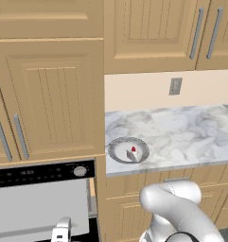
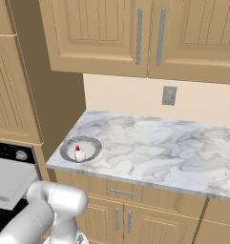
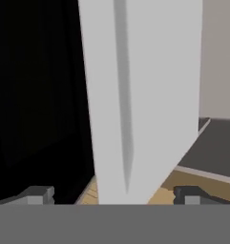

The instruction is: Take the baked cake out of the oven and place it on the plate for cooling. Then close the oven door.

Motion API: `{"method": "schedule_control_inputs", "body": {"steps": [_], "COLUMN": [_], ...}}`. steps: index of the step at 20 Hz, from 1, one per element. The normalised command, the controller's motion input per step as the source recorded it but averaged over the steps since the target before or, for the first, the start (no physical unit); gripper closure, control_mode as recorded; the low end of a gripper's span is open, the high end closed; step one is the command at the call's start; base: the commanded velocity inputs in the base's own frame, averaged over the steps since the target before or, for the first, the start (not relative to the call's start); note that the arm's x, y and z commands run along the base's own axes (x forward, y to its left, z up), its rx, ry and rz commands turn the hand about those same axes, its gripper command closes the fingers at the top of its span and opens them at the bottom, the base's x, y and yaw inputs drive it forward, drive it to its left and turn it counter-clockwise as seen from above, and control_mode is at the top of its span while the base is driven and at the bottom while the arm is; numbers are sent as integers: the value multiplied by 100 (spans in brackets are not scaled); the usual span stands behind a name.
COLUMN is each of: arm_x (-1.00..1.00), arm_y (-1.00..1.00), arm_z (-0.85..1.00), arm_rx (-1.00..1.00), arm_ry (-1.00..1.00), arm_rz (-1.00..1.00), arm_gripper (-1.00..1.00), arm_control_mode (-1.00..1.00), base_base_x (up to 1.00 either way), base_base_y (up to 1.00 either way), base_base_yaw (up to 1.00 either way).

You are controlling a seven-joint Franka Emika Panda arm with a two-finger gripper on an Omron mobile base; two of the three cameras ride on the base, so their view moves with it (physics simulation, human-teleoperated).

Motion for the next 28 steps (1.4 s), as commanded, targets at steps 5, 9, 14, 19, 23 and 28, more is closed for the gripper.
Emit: {"method": "schedule_control_inputs", "body": {"steps": [5,9,14,19,23,28], "arm_x": [32,40,47,54,55,54], "arm_y": [4,0,0,0,1,2], "arm_z": [-25,-28,-23,-13,-12,-5], "arm_rx": [0,0,1,4,5,4], "arm_ry": [-3,-6,-8,-7,-2,0], "arm_rz": [0,0,0,0,1,1], "arm_gripper": [-100,-100,-100,-100,-100,-100], "arm_control_mode": [-100,-100,-100,-100,-100,-100], "base_base_x": [0,0,0,0,0,0], "base_base_y": [0,0,0,0,0,0], "base_base_yaw": [0,0,0,0,0,0]}}
